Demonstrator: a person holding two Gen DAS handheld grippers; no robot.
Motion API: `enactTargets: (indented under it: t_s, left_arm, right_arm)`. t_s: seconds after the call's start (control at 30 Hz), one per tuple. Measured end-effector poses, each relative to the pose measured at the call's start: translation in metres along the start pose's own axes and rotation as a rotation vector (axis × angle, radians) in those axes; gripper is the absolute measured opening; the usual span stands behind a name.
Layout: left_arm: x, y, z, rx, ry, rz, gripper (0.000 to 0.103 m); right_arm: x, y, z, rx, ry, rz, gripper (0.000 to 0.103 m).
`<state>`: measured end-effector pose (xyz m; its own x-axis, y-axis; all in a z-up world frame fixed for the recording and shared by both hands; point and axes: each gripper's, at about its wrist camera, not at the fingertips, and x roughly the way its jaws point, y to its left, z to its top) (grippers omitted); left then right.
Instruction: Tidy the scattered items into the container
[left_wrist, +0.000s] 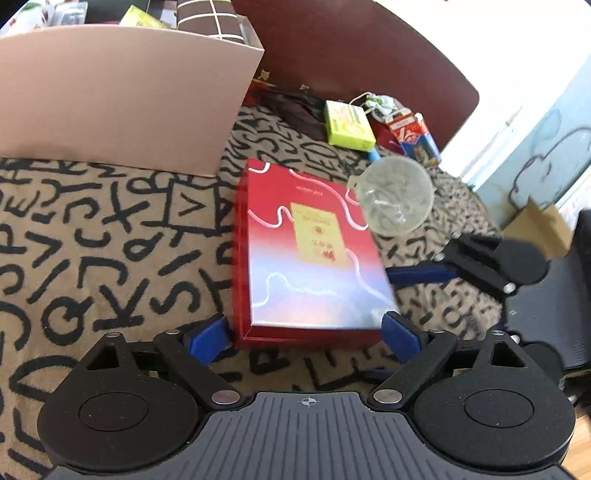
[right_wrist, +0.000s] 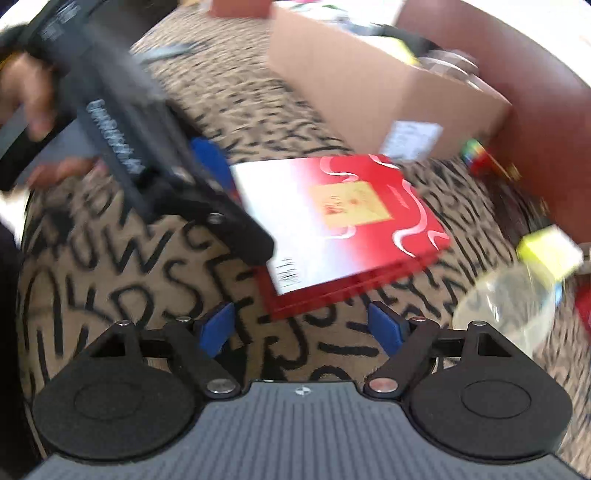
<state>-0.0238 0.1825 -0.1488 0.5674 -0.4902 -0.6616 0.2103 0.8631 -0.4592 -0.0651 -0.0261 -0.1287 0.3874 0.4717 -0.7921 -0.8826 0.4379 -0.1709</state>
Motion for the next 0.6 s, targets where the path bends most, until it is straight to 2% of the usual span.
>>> enactTargets:
  t_s: [0.13, 0.23, 0.4, 0.5, 0.6]
  left_arm:
    - [-0.003, 0.004, 0.007, 0.021, -0.024, -0.017, 0.101]
    - [0.009, 0.01, 0.018, -0.01, 0.013, -0.044, 0.102]
    - [0.026, 0.012, 0.028, 0.016, 0.039, -0.075, 0.102]
    - [0.029, 0.011, 0.03, 0.034, 0.046, -0.074, 0.102]
    - [0.032, 0.017, 0.032, 0.002, 0.042, -0.092, 0.103]
  right_arm:
    - [0.0, 0.005, 0.007, 0.017, -0.048, 0.005, 0.091]
    - [0.005, 0.006, 0.013, 0.011, -0.061, -0.025, 0.092]
    - [0.017, -0.009, 0.017, 0.138, -0.059, -0.013, 0.093]
    - [0.02, -0.013, 0.015, 0.186, -0.046, 0.016, 0.088]
    - [0.02, -0.016, 0.012, 0.21, -0.046, 0.04, 0.084]
